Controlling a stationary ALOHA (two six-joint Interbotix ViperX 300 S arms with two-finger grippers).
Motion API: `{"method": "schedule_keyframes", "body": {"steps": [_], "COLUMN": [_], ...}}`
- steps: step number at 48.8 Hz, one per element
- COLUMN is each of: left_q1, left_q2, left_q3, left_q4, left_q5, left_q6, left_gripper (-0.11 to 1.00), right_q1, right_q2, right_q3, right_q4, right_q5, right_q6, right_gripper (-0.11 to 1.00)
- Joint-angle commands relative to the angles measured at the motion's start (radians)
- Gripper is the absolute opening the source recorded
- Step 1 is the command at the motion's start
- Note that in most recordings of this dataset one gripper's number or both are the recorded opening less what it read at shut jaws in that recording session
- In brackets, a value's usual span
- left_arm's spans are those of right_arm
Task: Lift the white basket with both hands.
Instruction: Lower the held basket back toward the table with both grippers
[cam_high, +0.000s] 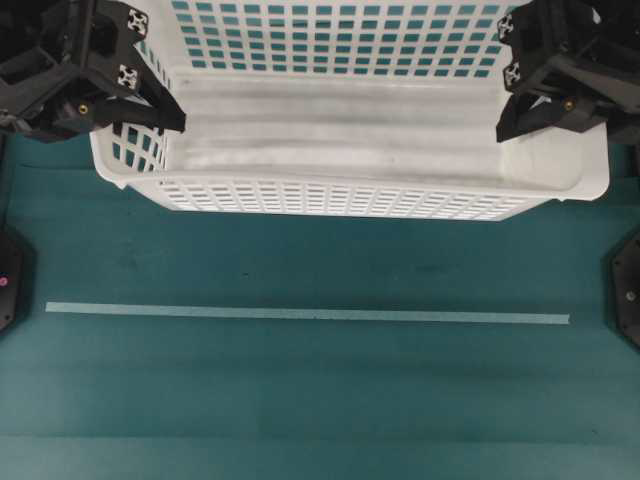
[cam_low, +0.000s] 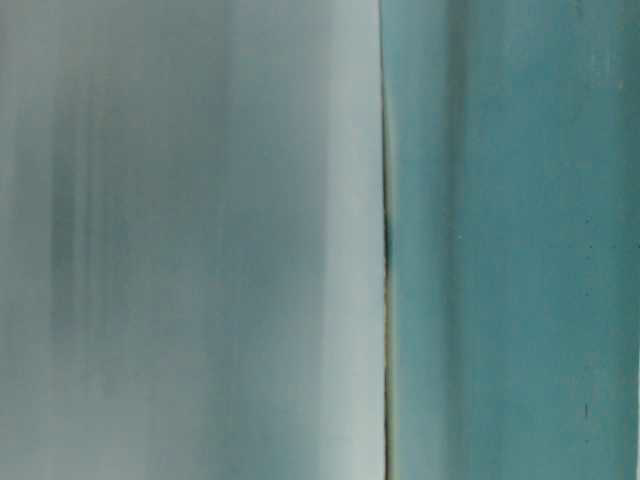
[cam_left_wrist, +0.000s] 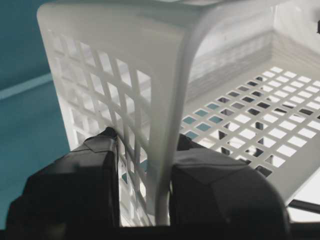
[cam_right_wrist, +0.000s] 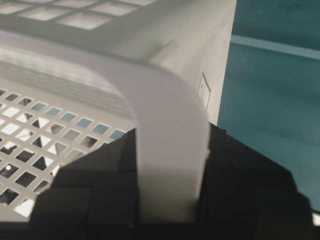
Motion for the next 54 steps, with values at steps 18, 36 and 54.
{"method": "schedule_keyframes", "body": {"steps": [18,36,54], "left_q1": [-0.003,-0.003,-0.003], "left_q2": [-0.003,0.003,0.000], "left_q3": [-0.069,-0.046,0.230], "left_q4": [0.005,0.005,0.005], "left_q5": [-0.021,-0.017,-0.120], "left_q6": [0.025,0.025,0.034], "left_gripper": [0.13,0.13,0.13], "right_q1": [0.023,0.017,0.012], "right_q2": [0.006,0.021,0.063], "right_q3": [-0.031,-0.002,0.265], "right_q4": [0.009,0.006,0.025], "right_q5": [-0.038,-0.069,-0.189], "right_q6": [-0.031,-0.058,-0.117], "right_gripper": [0.18,0.18,0.18]}}
